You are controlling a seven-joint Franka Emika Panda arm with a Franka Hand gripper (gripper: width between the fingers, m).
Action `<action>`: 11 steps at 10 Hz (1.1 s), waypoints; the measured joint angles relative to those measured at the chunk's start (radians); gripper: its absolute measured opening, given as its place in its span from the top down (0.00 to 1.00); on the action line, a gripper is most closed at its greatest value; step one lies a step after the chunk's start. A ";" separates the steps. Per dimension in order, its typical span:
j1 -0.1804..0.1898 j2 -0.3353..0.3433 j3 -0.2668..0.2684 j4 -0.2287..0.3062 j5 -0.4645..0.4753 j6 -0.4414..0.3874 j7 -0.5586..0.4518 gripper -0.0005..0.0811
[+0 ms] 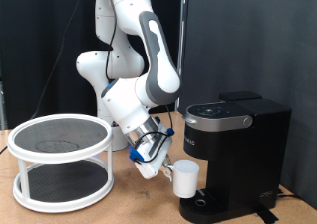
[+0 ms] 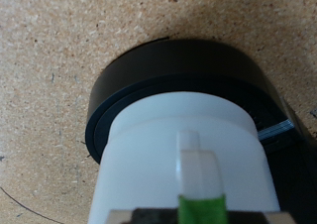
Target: Make a cup of coffee with the keurig machine
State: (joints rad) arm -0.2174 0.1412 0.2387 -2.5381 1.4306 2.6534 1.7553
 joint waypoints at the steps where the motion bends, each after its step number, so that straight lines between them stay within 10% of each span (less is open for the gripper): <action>1: 0.000 0.010 0.005 0.011 0.007 0.004 -0.001 0.91; 11: 0.001 0.102 0.061 0.081 0.084 0.052 -0.071 0.91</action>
State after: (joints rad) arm -0.2167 0.2430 0.2994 -2.4576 1.5145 2.7054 1.6843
